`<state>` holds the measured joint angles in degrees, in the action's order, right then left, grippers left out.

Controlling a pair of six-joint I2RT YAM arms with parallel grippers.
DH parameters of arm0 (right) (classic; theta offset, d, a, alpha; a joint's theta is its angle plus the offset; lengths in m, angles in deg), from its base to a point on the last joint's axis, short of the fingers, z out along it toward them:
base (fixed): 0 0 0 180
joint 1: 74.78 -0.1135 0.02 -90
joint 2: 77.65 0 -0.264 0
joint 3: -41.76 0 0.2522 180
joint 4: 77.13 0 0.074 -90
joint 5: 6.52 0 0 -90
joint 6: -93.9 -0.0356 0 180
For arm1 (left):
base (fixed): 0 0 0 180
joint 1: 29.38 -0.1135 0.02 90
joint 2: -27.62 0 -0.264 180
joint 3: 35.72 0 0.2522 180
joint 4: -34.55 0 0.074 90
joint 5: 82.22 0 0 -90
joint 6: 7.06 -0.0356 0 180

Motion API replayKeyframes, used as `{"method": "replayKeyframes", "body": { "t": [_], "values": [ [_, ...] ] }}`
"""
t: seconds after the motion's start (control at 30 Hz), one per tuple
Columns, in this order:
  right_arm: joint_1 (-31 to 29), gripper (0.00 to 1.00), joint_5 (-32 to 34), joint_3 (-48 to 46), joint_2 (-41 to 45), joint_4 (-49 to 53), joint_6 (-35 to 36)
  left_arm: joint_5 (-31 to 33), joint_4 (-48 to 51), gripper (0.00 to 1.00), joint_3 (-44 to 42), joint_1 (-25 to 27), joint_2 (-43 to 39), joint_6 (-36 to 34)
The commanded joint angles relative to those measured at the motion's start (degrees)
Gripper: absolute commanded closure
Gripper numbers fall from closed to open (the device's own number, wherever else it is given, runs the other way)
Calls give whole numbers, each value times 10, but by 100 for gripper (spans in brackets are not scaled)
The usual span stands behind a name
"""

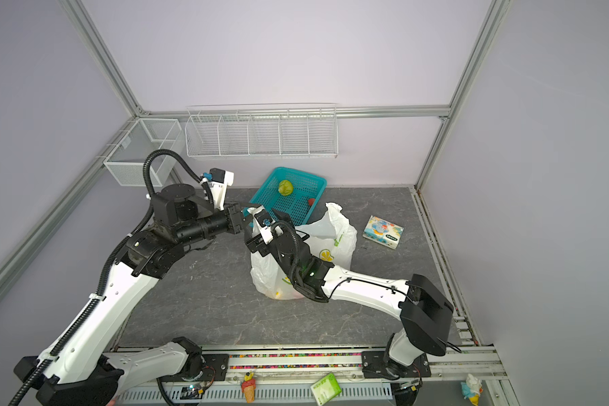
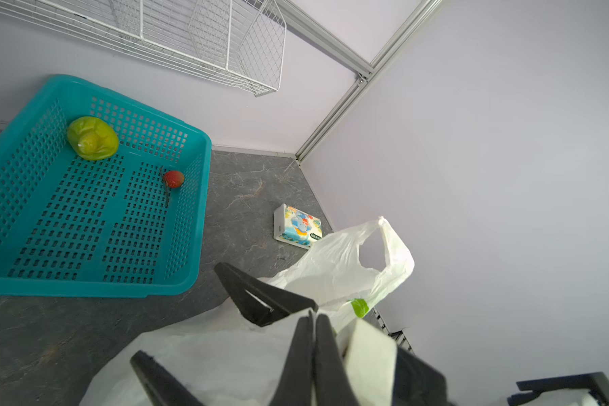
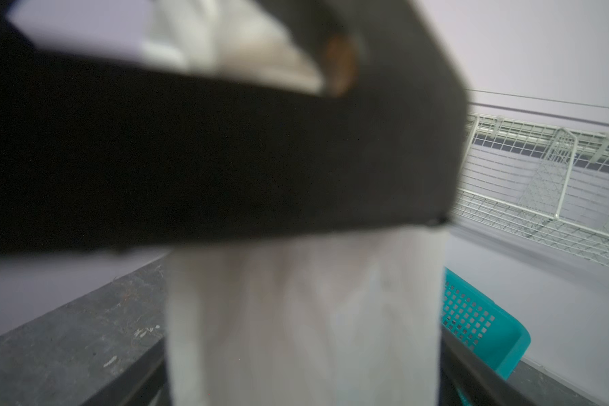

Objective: Place the fake fruits into the plastic bag and tie a complex knot

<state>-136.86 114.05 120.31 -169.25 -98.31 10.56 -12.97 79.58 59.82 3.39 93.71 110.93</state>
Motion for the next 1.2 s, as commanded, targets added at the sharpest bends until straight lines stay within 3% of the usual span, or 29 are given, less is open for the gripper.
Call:
{"method": "replayKeyframes", "body": {
  "t": [0.0,0.07,0.3,0.4,0.6,0.7,0.83,0.97,1.17],
  "values": [
    [-3,20,52,-1,-27,-95,-6,-6,-39,100,-9,1,-17,43],
    [-4,28,74,-20,-43,-128,-10,3,-49,100,-11,1,-22,58],
    [-4,40,132,-79,-99,-208,-8,9,-73,100,-13,-14,-35,99],
    [-3,49,135,-92,-106,-215,-6,13,-74,100,-14,-23,-39,102],
    [1,78,117,-105,-104,-187,-9,23,-64,100,-15,-36,-34,86],
    [6,79,108,-108,-102,-154,-24,31,-53,100,-7,-41,-27,67],
    [17,69,75,-118,-97,-131,-46,21,-44,100,5,-42,-18,48],
    [31,66,19,-116,-83,-111,-57,5,-41,100,11,-41,-10,41],
    [49,84,-67,-117,-57,-76,-58,-1,-27,100,19,-42,4,9]
  ]
}}
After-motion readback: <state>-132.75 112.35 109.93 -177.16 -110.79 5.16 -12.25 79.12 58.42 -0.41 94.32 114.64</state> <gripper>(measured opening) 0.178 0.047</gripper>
